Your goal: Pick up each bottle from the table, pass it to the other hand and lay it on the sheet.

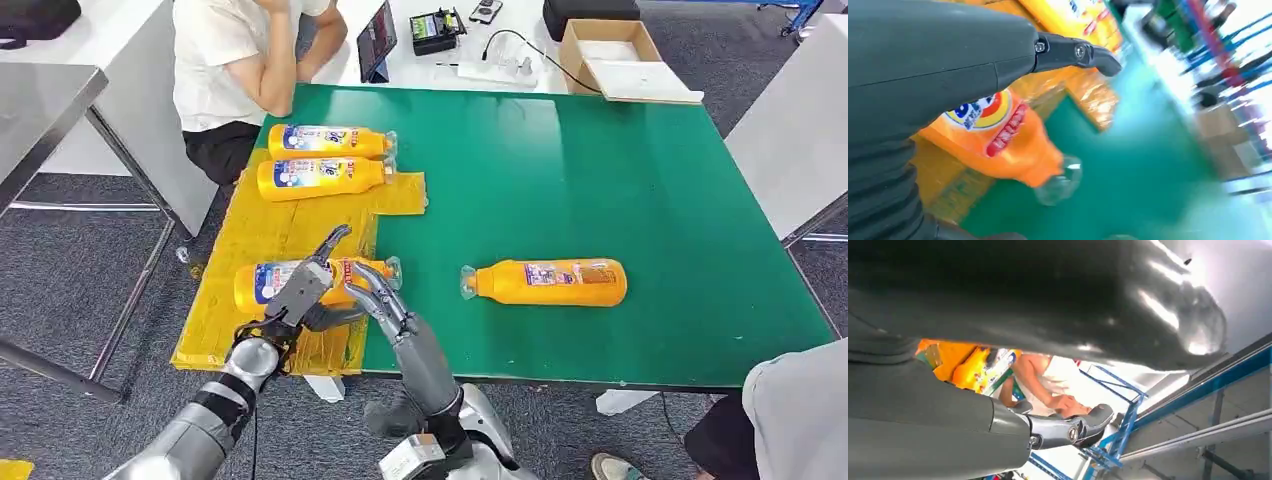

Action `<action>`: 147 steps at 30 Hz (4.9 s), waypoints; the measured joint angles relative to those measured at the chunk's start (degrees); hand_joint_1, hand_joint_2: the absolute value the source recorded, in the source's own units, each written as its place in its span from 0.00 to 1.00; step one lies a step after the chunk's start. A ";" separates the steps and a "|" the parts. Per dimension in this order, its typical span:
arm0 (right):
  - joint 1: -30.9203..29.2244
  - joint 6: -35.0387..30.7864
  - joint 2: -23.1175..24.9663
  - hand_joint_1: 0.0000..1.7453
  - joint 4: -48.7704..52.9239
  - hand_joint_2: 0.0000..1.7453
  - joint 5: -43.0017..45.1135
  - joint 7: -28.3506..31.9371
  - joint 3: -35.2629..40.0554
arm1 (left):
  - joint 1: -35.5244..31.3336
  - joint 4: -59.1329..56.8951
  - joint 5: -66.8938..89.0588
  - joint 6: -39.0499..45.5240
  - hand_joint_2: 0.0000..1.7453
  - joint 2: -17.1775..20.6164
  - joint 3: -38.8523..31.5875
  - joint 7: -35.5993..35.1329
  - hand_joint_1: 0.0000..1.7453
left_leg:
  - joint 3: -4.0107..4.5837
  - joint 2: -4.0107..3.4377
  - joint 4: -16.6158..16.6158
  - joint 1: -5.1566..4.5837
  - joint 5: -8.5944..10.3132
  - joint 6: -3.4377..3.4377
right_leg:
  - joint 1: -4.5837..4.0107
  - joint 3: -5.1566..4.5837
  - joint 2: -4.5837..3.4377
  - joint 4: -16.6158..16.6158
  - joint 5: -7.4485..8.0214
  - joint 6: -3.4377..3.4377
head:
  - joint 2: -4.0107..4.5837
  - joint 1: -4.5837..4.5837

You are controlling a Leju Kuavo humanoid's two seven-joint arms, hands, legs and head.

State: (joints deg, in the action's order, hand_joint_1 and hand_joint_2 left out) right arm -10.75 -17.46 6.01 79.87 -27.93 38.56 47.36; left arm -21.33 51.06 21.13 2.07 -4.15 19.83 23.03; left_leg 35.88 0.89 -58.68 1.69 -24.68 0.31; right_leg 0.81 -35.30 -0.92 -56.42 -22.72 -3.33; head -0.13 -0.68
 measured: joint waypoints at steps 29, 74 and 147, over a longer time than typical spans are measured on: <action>3.53 -12.33 -15.63 0.00 -7.61 1.00 -13.31 -8.00 -30.58 | 25.01 41.11 -41.65 2.34 1.00 -2.10 -11.46 -1.20 0.00 | 0.05 0.08 -0.01 -0.07 -0.05 -0.03 | 0.07 0.00 0.05 0.08 0.01 -0.04 | 0.00 0.00; -22.48 -3.32 -13.71 0.00 -51.98 1.00 -33.62 -19.68 -27.84 | 23.20 39.88 -27.14 7.39 1.00 -2.82 1.57 0.81 0.00 | 0.04 0.14 -0.02 -0.17 0.04 -0.12 | 0.17 0.02 0.11 0.04 0.04 -0.09 | 0.00 -0.02; -8.81 32.11 -0.05 1.00 -24.85 1.00 14.40 -11.76 -24.56 | 24.06 31.14 -29.58 2.06 1.00 -2.71 11.85 -3.32 0.00 | -0.04 0.05 0.00 0.02 -0.02 -0.04 | -0.01 0.05 0.11 0.07 0.01 -0.02 | 0.00 0.00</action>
State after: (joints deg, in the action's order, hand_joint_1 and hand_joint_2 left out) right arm -19.56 14.64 5.97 55.01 -13.53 26.80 22.80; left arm 2.73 82.20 -8.45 4.13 -6.86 31.67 19.72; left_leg 35.84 0.94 -58.69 1.71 -24.70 0.27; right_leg 0.80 -35.24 -0.81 -56.35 -22.72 -3.34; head -0.13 -0.68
